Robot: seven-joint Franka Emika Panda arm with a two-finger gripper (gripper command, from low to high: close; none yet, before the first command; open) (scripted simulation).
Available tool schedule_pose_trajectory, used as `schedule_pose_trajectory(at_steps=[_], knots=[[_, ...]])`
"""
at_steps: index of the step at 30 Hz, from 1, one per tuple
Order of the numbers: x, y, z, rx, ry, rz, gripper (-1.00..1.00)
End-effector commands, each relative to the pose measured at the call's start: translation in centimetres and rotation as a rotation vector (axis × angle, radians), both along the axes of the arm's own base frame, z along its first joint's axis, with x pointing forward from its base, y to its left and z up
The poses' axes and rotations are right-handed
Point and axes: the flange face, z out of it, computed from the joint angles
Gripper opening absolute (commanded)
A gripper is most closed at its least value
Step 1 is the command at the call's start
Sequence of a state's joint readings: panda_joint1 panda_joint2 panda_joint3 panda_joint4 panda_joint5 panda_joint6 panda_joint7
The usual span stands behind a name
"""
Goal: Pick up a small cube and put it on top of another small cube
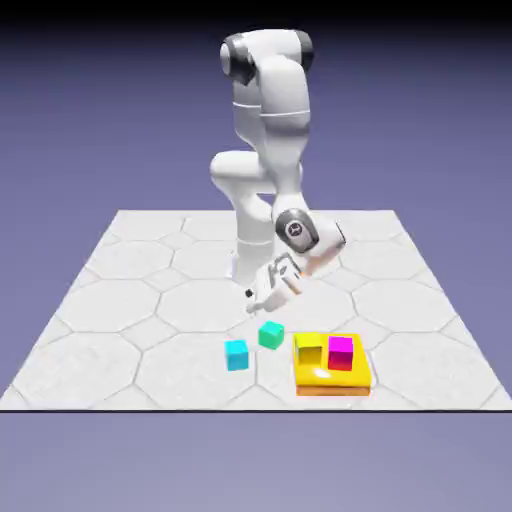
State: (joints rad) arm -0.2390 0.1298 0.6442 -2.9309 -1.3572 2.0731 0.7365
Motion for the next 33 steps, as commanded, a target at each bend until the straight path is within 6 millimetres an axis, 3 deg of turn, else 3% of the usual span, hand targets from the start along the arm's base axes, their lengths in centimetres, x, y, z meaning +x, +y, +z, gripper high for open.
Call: schedule_pose_trajectory(at_steps=[1,8,15,17,25,26,33], knots=[[-0.4,0.0,-0.3,-0.026,0.013,0.054,0.0],[-2.2,1.3,-2.1,-0.15,0.04,0.437,0.0],[-3.2,4.7,-2.8,-0.169,-0.059,0.803,0.0],[-3.2,4.8,-2.8,-0.168,-0.059,0.804,0.0],[0.7,2.4,-6.9,-0.168,-0.059,0.804,0.0],[0.7,2.4,-6.9,-0.168,-0.059,0.804,-1.0],[-2.5,4.6,-3.4,-0.165,-0.06,0.803,-1.0]])
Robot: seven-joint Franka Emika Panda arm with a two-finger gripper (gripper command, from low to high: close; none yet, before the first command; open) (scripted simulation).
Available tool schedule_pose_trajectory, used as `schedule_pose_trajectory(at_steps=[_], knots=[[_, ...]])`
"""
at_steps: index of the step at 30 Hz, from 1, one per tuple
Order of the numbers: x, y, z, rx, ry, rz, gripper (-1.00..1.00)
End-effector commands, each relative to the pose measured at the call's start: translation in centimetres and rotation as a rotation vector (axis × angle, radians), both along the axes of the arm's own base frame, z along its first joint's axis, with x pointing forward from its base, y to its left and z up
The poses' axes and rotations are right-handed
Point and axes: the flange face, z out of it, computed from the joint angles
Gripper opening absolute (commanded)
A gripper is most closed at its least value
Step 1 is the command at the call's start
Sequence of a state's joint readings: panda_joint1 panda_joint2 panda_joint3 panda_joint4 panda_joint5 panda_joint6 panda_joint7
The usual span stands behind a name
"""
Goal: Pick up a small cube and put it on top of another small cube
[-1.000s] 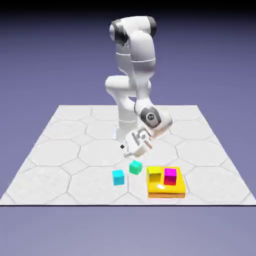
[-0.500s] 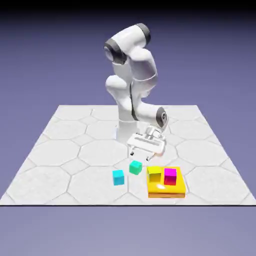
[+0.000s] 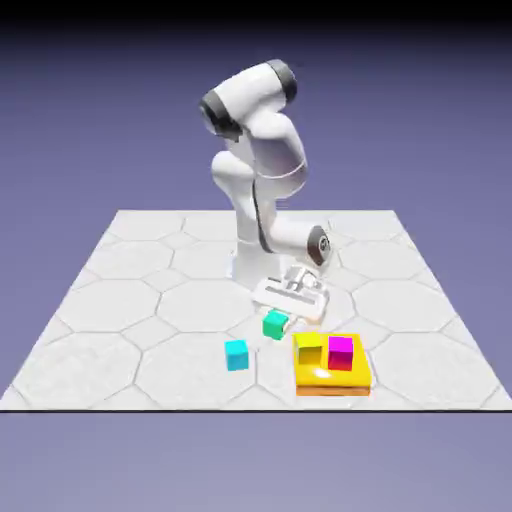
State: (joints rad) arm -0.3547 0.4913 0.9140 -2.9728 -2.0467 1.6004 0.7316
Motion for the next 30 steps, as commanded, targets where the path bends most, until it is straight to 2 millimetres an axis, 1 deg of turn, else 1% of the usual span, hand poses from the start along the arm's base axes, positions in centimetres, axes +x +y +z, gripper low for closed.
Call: schedule_pose_trajectory(at_steps=[1,5,9,13,14,15,16,20,22,25,26,27,28,30], knots=[[-0.6,0.2,0.5,-0.002,-0.001,0.003,-1.0],[4.1,3.7,3.2,0.047,0.0,0.07,-1.0],[8.4,6.7,6.8,0.057,-0.004,0.175,-1.0],[11.8,9.4,10.5,0.02,-0.004,0.306,-1.0],[12.4,10.1,11.4,0.004,-0.003,0.342,-1.0],[12.7,10.3,11.7,-0.003,-0.002,0.356,-1.0],[12.7,10.3,11.7,-0.003,-0.002,0.356,-1.0],[14.9,10.1,11.0,0.012,-0.015,0.358,-1.0],[15.9,9.9,10.1,0.011,-0.014,0.357,-1.0],[17.0,9.5,7.9,-0.001,-0.003,0.356,-1.0],[17.1,9.4,7.6,-0.003,-0.002,0.356,-1.0],[17.1,9.4,7.6,-0.003,-0.002,0.356,1.0],[17.1,9.4,7.6,-0.003,-0.002,0.356,1.0],[16.4,9.7,9.2,0.008,-0.01,0.357,1.0]])
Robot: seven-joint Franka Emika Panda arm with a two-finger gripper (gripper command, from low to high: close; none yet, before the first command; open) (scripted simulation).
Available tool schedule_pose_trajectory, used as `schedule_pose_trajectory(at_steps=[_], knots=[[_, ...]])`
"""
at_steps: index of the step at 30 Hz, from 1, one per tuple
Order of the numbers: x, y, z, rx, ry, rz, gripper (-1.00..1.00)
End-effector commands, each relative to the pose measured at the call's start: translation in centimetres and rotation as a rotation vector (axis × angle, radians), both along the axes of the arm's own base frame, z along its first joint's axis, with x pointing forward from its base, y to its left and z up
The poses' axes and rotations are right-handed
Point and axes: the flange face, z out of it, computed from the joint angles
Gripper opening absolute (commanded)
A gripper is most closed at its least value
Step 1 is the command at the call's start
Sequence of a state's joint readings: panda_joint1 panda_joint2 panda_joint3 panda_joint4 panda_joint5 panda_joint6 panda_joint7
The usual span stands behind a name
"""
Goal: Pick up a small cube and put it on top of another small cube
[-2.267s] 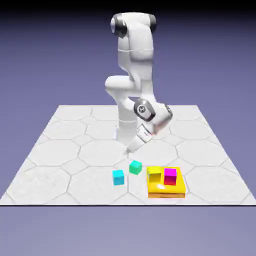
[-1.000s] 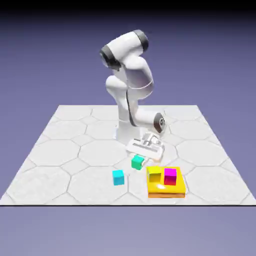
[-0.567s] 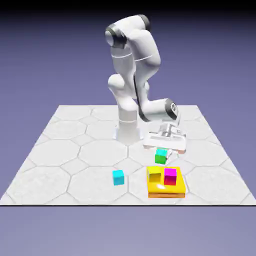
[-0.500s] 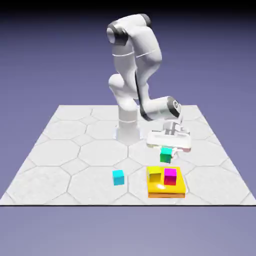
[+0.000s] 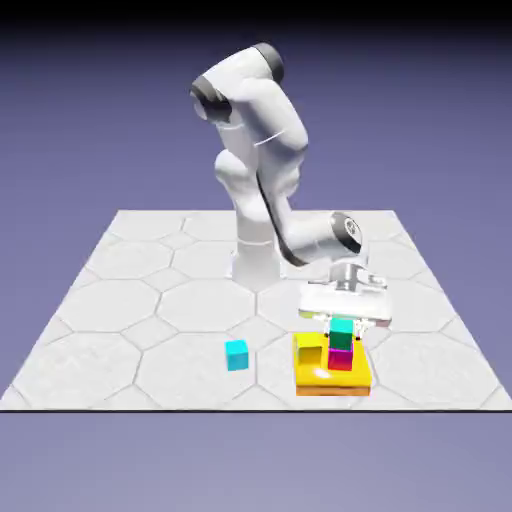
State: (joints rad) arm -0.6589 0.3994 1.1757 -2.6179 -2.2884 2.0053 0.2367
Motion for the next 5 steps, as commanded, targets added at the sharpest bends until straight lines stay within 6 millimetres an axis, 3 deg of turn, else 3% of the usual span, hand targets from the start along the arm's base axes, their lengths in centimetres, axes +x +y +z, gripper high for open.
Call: schedule_pose_trajectory(at_steps=[1,5], knots=[[-0.4,0.1,0.7,0.003,-0.002,0.0,1.0],[-2.4,0.5,2.3,0.001,-0.001,0.001,1.0]])
